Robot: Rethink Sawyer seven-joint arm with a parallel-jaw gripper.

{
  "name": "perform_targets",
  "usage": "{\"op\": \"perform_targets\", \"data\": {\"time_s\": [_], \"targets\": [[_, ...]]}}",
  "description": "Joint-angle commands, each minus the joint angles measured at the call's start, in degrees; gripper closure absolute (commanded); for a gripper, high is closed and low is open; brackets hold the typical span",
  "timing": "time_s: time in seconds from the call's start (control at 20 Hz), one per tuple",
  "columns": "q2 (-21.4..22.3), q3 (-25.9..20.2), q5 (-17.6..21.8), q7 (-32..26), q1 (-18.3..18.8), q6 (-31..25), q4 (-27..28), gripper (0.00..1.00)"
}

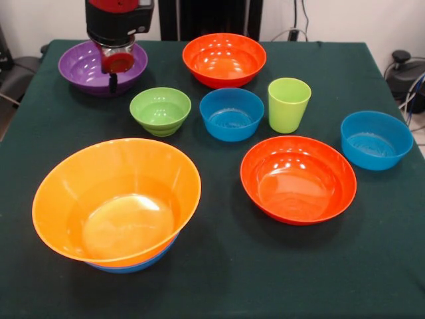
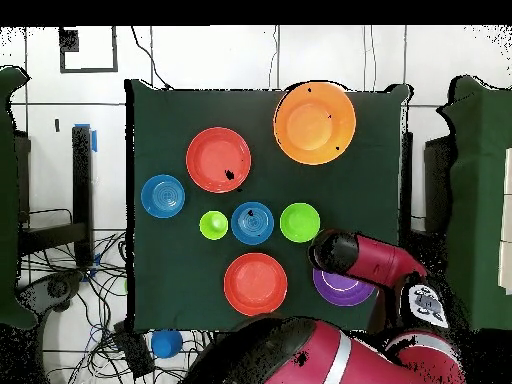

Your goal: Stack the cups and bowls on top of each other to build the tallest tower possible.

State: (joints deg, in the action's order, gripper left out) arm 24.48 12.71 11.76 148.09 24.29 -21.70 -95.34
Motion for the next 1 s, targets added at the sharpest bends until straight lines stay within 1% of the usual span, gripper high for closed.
{"op": "perform_targets", "data": {"time_s": [0.05, 0.15, 0.3, 0.5, 0.8, 1.0], "targets": [[-0.1, -7.2, 2.7, -3.4, -0.9, 0.0, -2.0, 0.00], [0.1, -6.9, 2.8, -3.5, -1.1, -0.6, -1.9, 0.00], [-0.7, -6.8, 3.2, -3.9, -1.0, -0.5, -1.3, 0.00], [-1.9, -7.2, 3.5, -4.1, -0.2, 0.8, -1.2, 0.00], [-6.2, -7.6, 4.1, -2.8, 1.0, 6.3, 0.3, 0.00], [-8.5, -7.5, 4.1, -2.2, 1.1, 8.4, 1.3, 0.00]]}}
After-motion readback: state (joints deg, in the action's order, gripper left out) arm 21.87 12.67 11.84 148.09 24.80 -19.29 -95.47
